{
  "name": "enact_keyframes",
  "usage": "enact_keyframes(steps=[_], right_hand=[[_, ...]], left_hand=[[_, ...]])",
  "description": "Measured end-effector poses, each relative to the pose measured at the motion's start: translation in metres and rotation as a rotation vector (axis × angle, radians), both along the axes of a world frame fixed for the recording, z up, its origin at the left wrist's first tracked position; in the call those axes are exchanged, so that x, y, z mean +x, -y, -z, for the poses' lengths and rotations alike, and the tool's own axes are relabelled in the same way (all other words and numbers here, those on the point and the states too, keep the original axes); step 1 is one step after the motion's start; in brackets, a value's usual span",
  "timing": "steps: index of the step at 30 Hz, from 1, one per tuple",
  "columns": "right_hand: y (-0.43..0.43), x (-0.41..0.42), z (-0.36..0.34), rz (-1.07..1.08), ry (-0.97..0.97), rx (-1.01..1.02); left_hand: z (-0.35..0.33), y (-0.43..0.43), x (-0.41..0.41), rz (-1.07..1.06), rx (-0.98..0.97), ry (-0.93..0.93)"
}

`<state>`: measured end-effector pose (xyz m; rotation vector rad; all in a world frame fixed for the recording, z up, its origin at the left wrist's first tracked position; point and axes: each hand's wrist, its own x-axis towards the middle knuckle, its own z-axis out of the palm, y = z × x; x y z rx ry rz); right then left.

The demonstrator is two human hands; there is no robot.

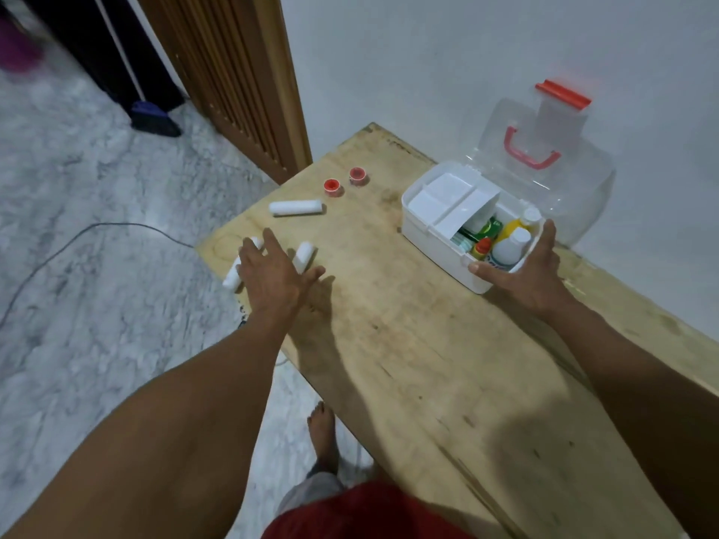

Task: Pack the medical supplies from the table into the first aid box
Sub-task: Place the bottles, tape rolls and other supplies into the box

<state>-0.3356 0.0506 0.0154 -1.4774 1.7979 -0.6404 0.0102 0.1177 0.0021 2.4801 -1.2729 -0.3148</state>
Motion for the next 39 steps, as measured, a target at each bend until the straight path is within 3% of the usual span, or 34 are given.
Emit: enact_keyframes(steps=[9, 15, 28, 34, 39], right_hand=[[-0.003, 0.003, -0.007, 0.01, 0.011, 0.011], [-0.002, 0.002, -0.005, 0.0, 0.02, -0.002], [0.001, 0.001, -0.002, 0.006, -0.003, 0.025], [0.002, 0.002, -0.002, 0.008, -0.008, 0.037], [0.003, 0.001, -0.001, 0.007, -0.018, 0.051]], left_hand=[[0.01, 0.014, 0.01, -0.122, 0.192, -0.009], [0.017, 0.016, 0.018, -0.114, 0.158, 0.08], [0.018, 0.018, 0.023, 0.143, 0.267, 0.238], [0.012, 0.023, 0.017, 0.195, 0.232, 0.133], [0.008, 0.024, -0.005, 0.342, 0.037, -0.031]])
